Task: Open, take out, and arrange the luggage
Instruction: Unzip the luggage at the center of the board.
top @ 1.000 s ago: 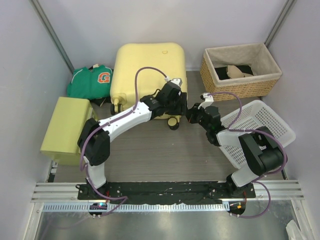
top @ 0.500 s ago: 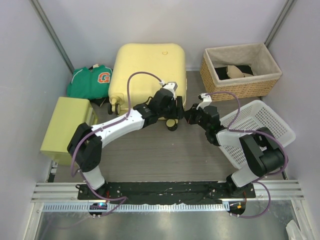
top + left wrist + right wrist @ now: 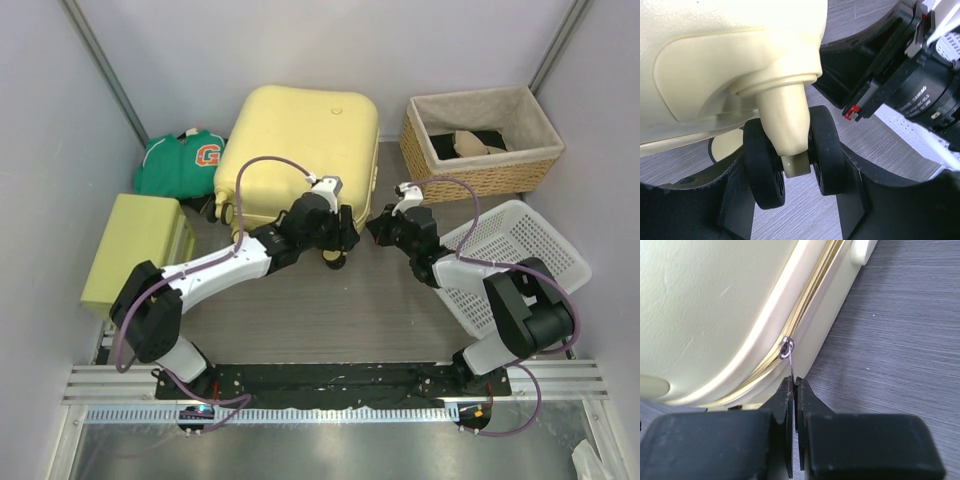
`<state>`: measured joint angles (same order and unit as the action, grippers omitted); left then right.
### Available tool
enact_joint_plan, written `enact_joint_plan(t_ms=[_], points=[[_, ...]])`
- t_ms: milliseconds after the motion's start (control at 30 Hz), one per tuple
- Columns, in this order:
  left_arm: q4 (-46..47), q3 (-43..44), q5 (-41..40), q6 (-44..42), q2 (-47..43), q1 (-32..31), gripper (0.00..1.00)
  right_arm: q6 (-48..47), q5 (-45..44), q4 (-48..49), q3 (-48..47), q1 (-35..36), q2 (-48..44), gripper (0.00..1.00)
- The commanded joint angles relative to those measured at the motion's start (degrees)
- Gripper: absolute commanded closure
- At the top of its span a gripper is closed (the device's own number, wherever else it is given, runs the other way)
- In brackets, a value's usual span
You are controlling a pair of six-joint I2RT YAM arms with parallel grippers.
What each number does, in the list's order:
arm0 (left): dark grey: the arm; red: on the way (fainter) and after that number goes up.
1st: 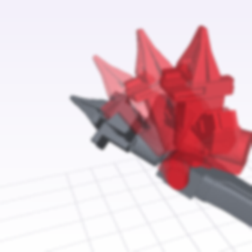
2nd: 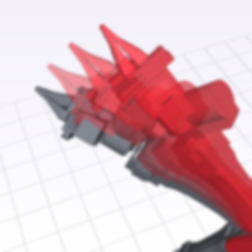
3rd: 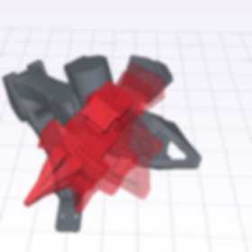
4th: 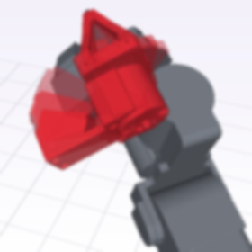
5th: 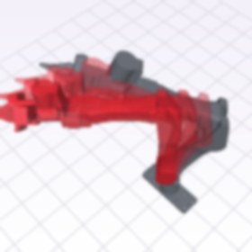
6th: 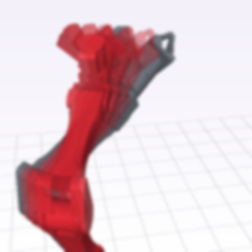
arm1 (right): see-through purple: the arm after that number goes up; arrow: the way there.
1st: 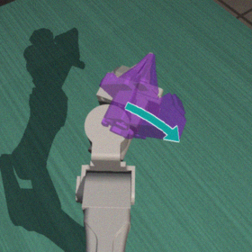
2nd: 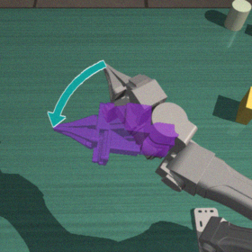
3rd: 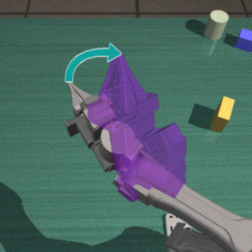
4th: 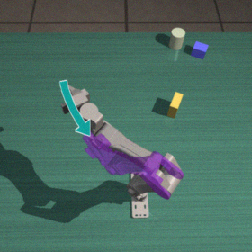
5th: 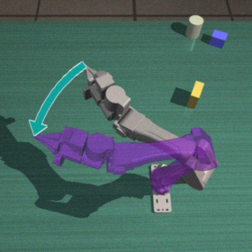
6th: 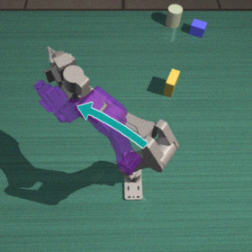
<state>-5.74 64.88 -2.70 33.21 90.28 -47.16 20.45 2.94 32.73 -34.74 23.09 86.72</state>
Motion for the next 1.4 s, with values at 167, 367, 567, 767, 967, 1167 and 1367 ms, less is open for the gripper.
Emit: enact_joint_plan(t_ms=[167,367,567,767,967,1167,1367], points=[[-10.61,-8.36,-2.65,-4.91,-6.16,-0.13,1.0,-2.08,-10.15,-6.53,-5.42,-3.75,0.64,0.99],[-12.89,-12.14,-9.14,-5.35,-10.47,-0.04,1.0,-0.85,-11.81,-7.6,-5.69,-3.84,-1.11,0.99],[-15.97,-15.75,-15.23,-5.09,-15.29,0.05,1.0,0.21,-14.71,-8.38,-3.58,-3.84,-4.19,0.99],[-17.2,-20.67,-19.88,-3.6,-21.01,1.19,1.0,0.03,-17.09,-9.44,-2.79,-3.84,-5.59,0.99],[-18.08,-25.5,-22.7,-2.1,-28.83,3.99,1.0,-0.41,-20.07,-11.72,-3.14,-4.19,-6.3,0.99],[-18.61,-27.97,-21.74,-2.45,-36.47,9.61,1.0,-1.9,-21.92,-14.53,-4.02,-5.86,-7.17,0.99],[-18.08,-28.76,-19.71,-1.84,-39.57,13.57,1.0,-3.4,-21.93,-16.82,-4.98,-9.03,-7.79,0.99]])
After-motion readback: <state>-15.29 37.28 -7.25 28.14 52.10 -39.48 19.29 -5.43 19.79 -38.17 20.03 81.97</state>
